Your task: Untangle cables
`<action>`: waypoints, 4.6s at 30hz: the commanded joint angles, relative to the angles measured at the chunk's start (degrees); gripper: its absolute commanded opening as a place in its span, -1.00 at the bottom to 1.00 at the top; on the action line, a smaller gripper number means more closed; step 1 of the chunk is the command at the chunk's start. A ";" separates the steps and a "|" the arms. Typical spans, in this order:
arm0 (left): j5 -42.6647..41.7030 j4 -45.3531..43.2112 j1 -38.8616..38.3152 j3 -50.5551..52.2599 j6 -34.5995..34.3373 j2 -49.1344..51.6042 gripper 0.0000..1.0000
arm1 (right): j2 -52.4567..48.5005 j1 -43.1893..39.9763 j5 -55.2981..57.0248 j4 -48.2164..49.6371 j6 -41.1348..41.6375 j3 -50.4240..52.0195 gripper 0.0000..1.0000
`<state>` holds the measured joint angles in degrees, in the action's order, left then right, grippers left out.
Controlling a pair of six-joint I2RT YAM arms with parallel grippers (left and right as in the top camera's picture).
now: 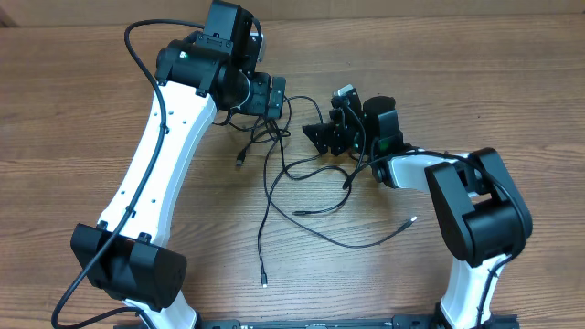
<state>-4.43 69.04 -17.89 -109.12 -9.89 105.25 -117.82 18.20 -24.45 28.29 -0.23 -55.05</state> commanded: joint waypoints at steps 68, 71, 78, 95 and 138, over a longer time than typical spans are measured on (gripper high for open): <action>0.39 -0.07 0.24 0.28 0.70 -0.59 0.99 | 22.01 -5.49 2.54 -15.06 -2.36 -1.66 -0.93; 0.39 -0.09 0.24 0.28 0.70 -0.59 1.00 | 30.97 -5.40 7.72 -22.08 -6.62 -1.70 -0.92; 0.39 -0.07 0.24 0.28 0.70 -0.57 0.99 | 51.04 -5.38 13.49 -29.77 -10.82 -1.70 -0.93; 0.39 -0.09 0.24 0.28 0.70 -0.59 0.98 | 72.61 -5.31 15.10 -33.44 -10.75 -1.70 -0.93; -30.91 -13.55 -8.55 0.35 -18.43 1.18 0.99 | 66.42 -3.15 -0.98 -32.59 -10.51 -1.70 -0.92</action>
<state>-33.56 56.93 -25.30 -109.10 -21.45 105.27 -52.18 14.72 -22.22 -5.19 -10.76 -55.86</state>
